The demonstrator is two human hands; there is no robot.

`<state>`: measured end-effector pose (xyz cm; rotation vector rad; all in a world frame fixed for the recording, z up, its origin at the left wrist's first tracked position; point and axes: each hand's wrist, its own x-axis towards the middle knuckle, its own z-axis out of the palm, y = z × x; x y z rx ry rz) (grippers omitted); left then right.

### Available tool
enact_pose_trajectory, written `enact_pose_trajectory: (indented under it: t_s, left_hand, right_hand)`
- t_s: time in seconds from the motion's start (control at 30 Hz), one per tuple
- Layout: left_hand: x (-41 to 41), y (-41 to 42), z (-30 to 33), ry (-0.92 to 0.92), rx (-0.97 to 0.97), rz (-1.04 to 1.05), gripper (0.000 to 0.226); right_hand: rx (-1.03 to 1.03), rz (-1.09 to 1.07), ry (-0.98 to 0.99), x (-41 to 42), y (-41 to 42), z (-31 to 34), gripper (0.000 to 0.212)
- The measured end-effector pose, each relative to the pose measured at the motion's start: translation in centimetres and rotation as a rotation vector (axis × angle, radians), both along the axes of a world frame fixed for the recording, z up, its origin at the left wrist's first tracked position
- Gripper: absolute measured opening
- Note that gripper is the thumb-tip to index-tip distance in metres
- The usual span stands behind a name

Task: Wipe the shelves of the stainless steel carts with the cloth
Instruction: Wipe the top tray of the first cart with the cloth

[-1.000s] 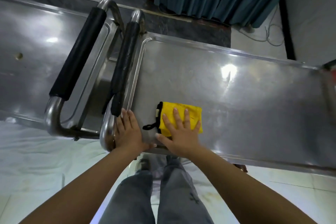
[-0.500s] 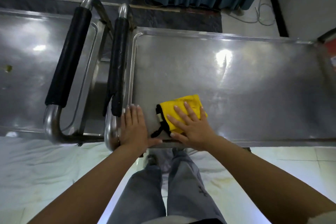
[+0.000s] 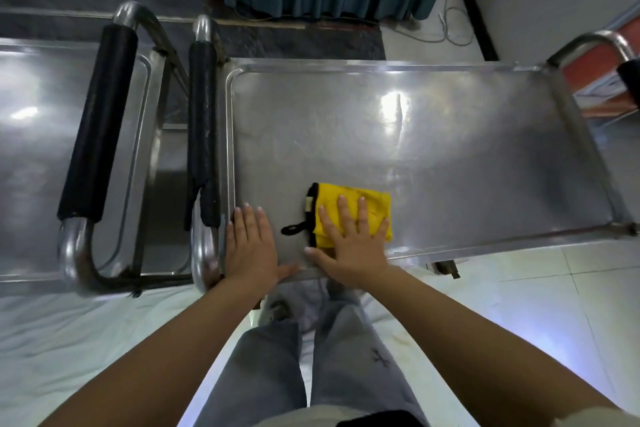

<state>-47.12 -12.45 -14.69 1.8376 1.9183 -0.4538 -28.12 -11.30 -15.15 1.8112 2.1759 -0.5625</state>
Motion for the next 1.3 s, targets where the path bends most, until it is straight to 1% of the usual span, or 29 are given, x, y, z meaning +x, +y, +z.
enact_pose_trajectory:
  t_s: [0.1, 0.2, 0.3, 0.4, 0.47, 0.53, 0.6, 0.67, 0.73, 0.77, 0.83, 0.87, 0.93, 1.03, 1.13, 1.2, 1.23, 1.3]
  left_hand:
    - [-0.5, 0.1, 0.4, 0.026, -0.01, -0.029, 0.125]
    - [-0.9, 0.4, 0.3, 0.024, -0.005, -0.026, 0.127]
    - [-1.0, 0.1, -0.4, 0.01, 0.033, -0.037, 0.128]
    - [-1.1, 0.1, -1.1, -0.044, 0.039, -0.005, 0.132]
    - [-1.2, 0.3, -1.6, -0.034, 0.025, -0.009, 0.135]
    - [-1.2, 0.1, -1.8, -0.007, 0.019, -0.02, 0.137]
    - [-0.8, -0.1, -1.8, 0.03, 0.054, -0.011, 0.137]
    - [0.5, -0.1, -1.7, 0.086, 0.104, 0.034, 0.131]
    - [3.0, 0.4, -1.0, 0.103, 0.109, 0.087, 0.12]
    - [4.6, 0.5, -0.8, 0.078, 0.101, 0.081, 0.115]
    - [8.4, 0.5, -0.4, 0.023, 0.106, -0.004, 0.106]
    - [10.4, 0.6, -0.2, 0.006, 0.114, -0.053, 0.103]
    - [13.9, 1.1, 0.0, -0.026, 0.128, -0.109, 0.098]
    - [17.3, 2.6, -0.1, -0.025, 0.145, -0.202, 0.09]
    - [17.7, 3.2, -0.9, 0.007, 0.185, -0.289, 0.095]
    - [17.4, 2.5, -1.6, -0.051, 0.245, -0.278, 0.1]
    - [17.3, 2.1, -2.0, -0.092, 0.278, -0.264, 0.097]
    - [17.3, 1.6, -2.6, -0.151, 0.325, -0.212, 0.082]
  right_hand:
    - [0.005, 0.185, 0.0, -2.3, 0.2, 0.2, 0.079]
    - [-0.001, 0.228, 0.035, -2.7, 1.1, 0.6, 0.072]
    - [0.035, 0.274, 0.054, -1.2, 1.1, 0.5, 0.065]
    - [0.084, 0.324, 0.037, 3.0, 0.9, 0.1, 0.06]
    - [0.106, 0.251, 0.018, 7.3, 0.8, -0.2, 0.06]
    - [0.12, 0.108, 0.007, 12.0, 0.7, -0.3, 0.061]
    - [0.135, -0.044, -0.007, 16.3, 0.5, -0.3, 0.063]
    - [0.129, -0.145, -0.017, 19.3, 0.4, -0.3, 0.065]
    - [0.087, -0.213, -0.007, 20.1, 0.2, -0.3, 0.064]
    - [0.067, -0.25, 0.0, 19.8, 0.1, -0.4, 0.066]
    - [0.041, -0.295, 0.004, 18.4, -0.2, -0.3, 0.075]
    - [0.034, -0.266, -0.003, 17.6, -0.4, -0.1, 0.079]
    - [0.023, -0.103, -0.013, 16.9, -1.3, 0.4, 0.08]
    - [0.038, 0.185, -0.014, 18.6, -1.7, 1.0, 0.072]
    - [0.044, 0.357, 0.022, 22.8, -0.1, 1.2, 0.063]
    - [0.065, 0.379, 0.018, 25.4, 1.2, 1.0, 0.061]
    - [0.083, 0.355, 0.016, 26.4, 1.7, 0.8, 0.06]
    - [0.115, 0.271, 0.018, 27.6, 2.7, 0.4, 0.06]
